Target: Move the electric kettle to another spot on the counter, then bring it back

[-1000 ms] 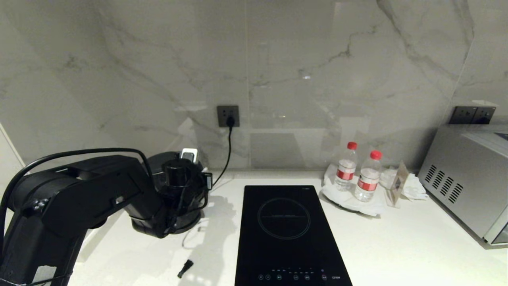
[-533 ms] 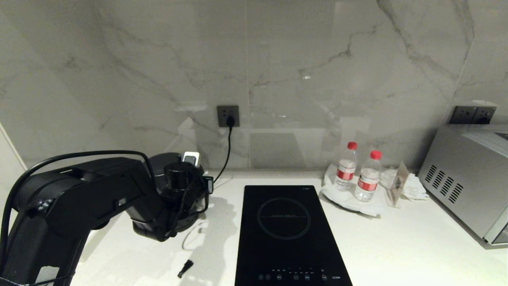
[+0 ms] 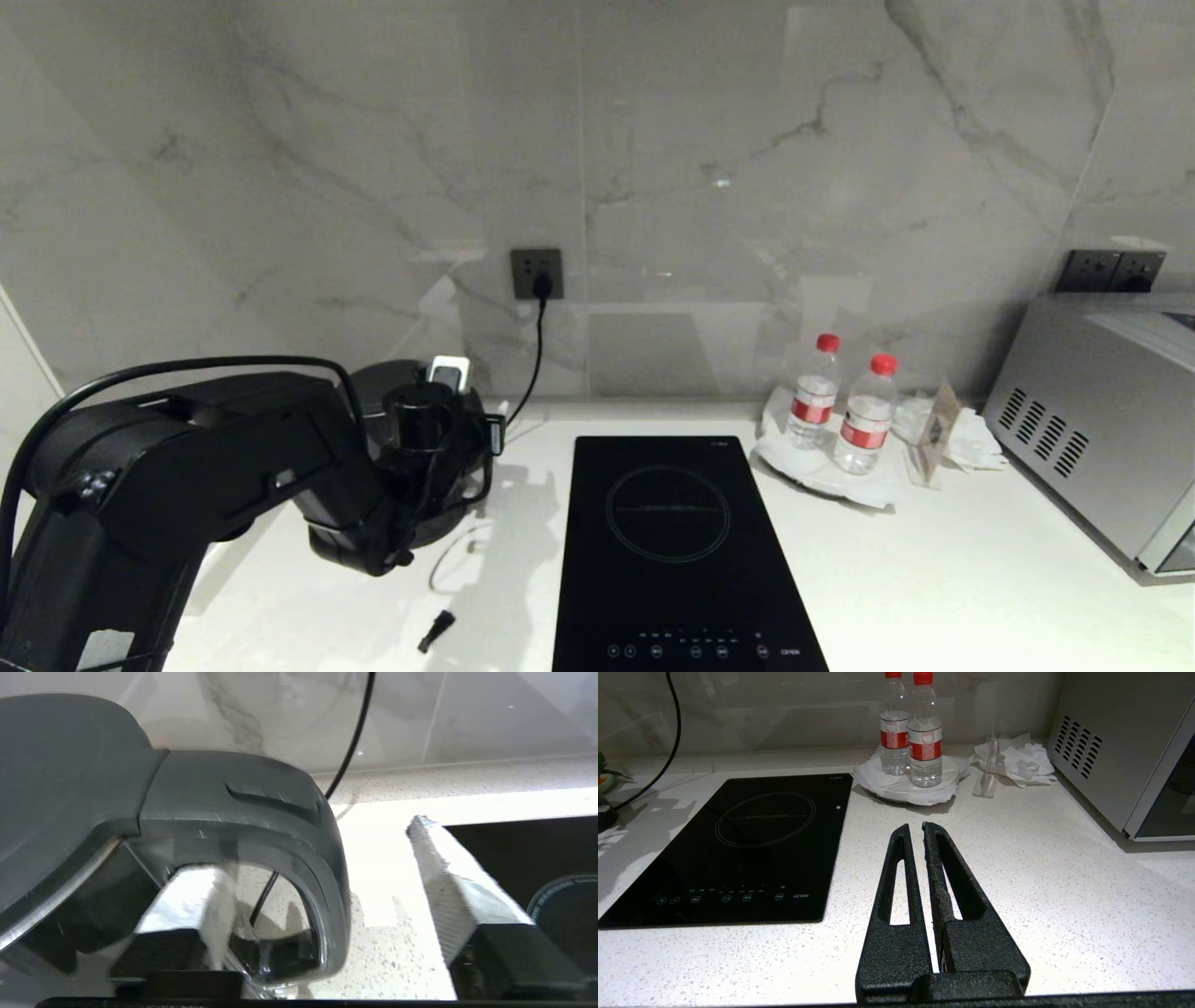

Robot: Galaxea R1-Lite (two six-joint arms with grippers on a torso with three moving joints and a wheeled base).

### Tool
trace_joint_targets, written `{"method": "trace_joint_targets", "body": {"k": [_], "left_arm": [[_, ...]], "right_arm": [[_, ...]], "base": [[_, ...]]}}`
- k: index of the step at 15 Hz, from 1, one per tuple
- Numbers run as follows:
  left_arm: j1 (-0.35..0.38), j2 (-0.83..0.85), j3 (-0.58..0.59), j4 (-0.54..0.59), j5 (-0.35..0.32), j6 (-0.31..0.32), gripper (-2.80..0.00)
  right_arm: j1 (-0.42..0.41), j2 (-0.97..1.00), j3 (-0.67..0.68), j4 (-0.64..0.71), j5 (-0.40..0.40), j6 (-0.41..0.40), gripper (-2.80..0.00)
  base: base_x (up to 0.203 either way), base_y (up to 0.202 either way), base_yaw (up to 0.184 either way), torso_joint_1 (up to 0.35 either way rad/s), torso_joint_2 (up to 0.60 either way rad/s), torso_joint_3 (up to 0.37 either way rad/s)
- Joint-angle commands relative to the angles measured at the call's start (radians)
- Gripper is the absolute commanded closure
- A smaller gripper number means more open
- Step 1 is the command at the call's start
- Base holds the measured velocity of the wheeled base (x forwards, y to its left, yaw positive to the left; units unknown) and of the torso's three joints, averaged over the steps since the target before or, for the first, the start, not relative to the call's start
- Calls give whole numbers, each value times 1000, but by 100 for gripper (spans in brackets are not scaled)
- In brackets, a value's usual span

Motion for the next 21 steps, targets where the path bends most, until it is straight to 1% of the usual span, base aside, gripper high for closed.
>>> {"method": "trace_joint_targets", "body": {"k": [1, 15, 18, 21], "left_arm": [[1, 0, 32, -15, 1, 0, -280], [8, -7, 328, -281, -39, -2, -280], [10, -14, 417, -296, -55, -4, -280], [11, -19, 430, -296, -55, -4, -280]], "right_arm": [[0, 0, 0, 0, 1, 0, 0], [0, 0, 0, 0, 1, 0, 0], [0, 0, 0, 0, 1, 0, 0], [0, 0, 0, 0, 1, 0, 0]], "base": [[0, 0, 0, 0, 0, 0], [0, 0, 0, 0, 0, 0], [0, 0, 0, 0, 0, 0], [0, 0, 0, 0, 0, 0]]}}
